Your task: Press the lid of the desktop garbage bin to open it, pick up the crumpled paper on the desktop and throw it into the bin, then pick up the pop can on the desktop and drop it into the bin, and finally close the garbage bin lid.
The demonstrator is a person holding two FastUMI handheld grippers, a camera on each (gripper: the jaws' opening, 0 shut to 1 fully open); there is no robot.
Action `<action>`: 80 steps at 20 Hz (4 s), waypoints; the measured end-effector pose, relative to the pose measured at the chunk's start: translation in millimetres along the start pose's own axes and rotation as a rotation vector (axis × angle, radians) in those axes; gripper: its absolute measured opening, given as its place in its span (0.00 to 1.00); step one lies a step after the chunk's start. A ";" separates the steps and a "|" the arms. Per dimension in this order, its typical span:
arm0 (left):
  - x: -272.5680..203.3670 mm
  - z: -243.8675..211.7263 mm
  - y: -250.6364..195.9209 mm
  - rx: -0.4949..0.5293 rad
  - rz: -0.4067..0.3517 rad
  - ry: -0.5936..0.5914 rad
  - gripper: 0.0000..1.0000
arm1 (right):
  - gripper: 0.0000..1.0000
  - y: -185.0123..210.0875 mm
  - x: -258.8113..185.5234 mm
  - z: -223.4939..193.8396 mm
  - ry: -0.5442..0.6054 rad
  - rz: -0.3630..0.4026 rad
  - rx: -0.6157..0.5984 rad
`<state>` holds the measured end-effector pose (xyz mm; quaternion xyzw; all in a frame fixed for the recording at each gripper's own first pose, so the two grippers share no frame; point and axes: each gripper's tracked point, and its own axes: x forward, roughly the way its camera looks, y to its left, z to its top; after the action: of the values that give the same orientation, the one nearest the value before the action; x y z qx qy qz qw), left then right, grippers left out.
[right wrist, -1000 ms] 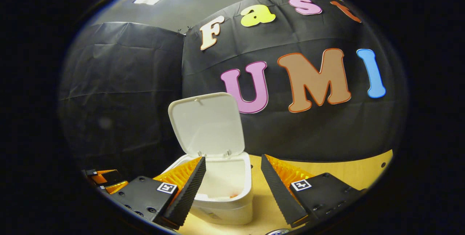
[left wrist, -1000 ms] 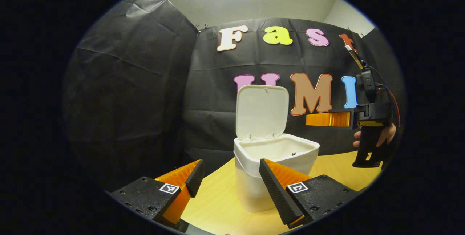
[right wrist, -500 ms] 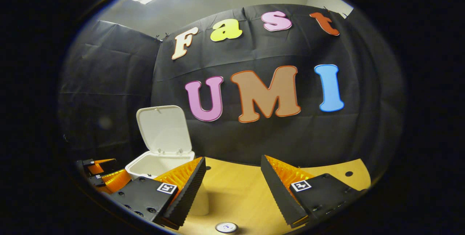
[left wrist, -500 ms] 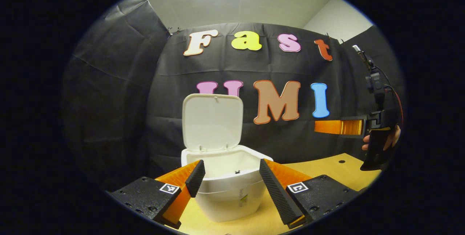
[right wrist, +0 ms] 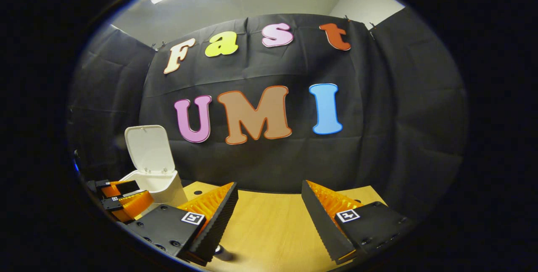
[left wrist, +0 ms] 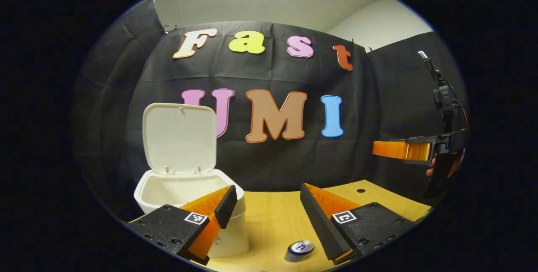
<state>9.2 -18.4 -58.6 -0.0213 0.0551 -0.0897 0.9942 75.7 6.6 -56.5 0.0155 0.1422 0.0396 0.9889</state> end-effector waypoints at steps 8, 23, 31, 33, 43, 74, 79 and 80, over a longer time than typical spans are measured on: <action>20.7 -48.2 -54.0 -0.047 -0.091 0.106 0.92 | 0.98 -80.2 -39.0 -12.1 0.018 -0.148 0.040; 25.3 -241.9 -62.7 -0.048 -0.069 0.482 0.93 | 0.97 -151.5 -85.9 -57.9 0.138 -0.305 0.093; 24.3 -297.6 -63.4 -0.037 -0.063 0.625 0.80 | 0.98 -153.3 -89.8 -61.8 0.178 -0.312 0.035; 22.0 -297.6 -63.5 0.000 -0.099 0.641 0.77 | 0.98 -150.1 -88.7 -59.5 0.177 -0.302 0.029; 60.2 -162.3 -72.3 0.009 -0.148 0.354 0.75 | 0.98 -125.1 -79.2 -69.2 0.184 -0.229 -0.003; 32.3 35.8 192.8 0.090 0.469 -0.042 0.93 | 0.98 -71.1 -41.6 -97.8 0.216 -0.089 -0.012; 33.7 72.8 194.7 0.074 0.462 -0.076 0.93 | 0.98 -64.1 -41.6 -98.8 0.214 -0.068 -0.013; 36.2 84.5 195.9 0.072 0.459 -0.082 0.93 | 0.98 -62.8 -40.3 -98.1 0.213 -0.060 -0.012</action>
<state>88.6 170.4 11.3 0.0239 0.0146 0.1378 0.9901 14.0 -57.5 -141.9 0.0009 0.2468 0.0125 0.9690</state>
